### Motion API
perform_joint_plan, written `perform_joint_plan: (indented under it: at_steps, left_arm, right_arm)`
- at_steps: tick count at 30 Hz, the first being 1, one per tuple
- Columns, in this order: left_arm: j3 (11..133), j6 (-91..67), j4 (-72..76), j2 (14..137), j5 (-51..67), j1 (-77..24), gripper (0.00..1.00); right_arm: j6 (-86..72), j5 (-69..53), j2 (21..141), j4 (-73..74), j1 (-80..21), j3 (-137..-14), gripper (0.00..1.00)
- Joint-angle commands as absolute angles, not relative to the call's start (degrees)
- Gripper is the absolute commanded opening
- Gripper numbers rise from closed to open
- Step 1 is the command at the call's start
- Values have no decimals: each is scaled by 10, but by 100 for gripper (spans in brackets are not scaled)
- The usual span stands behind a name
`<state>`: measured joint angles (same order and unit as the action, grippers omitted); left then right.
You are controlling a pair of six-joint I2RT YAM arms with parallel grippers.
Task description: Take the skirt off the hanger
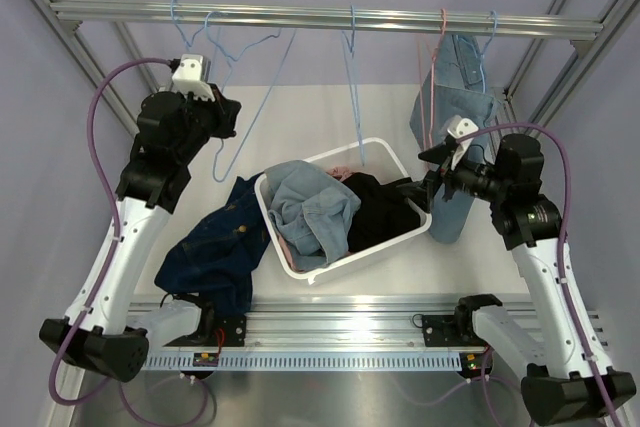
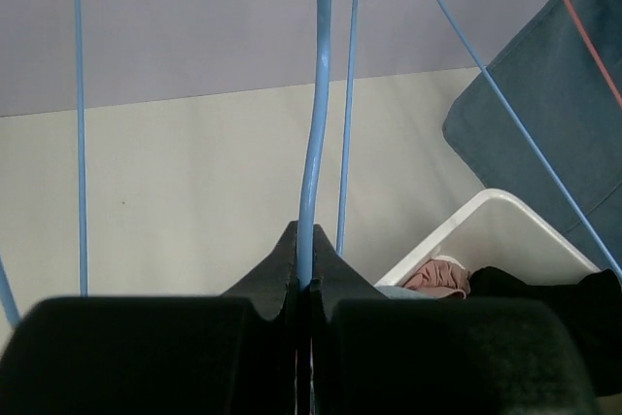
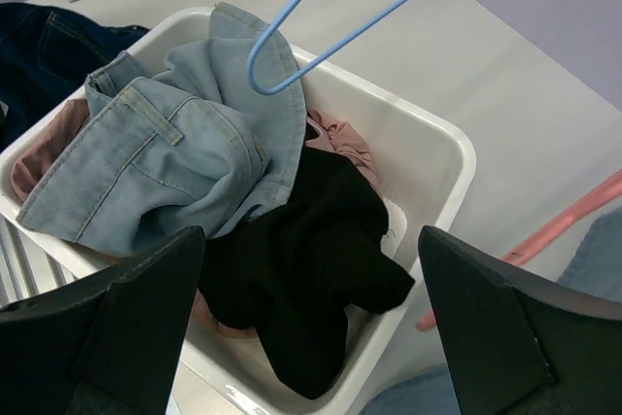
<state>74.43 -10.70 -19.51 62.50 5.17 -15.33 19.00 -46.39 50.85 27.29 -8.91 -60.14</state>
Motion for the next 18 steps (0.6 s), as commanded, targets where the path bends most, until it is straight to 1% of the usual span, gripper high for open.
perform_joint_plan:
  at_steps: [1,6,11,18]
  left_arm:
    - [800,-118,-147,663,34,-155,0]
    - [831,-126,-140,713,26,-155,0]
    - [853,-121,-156,741,20,-155,0]
    - [844,-123,-168,771,31,-154,0]
  right_arm:
    - [168,-533,482,204,-41,-584,99]
    - [144,-584,474,184,-14,-561,99]
    - [144,-592,470,182,-6,-555,99]
    - [153,-597,474,187,-5,-554,99]
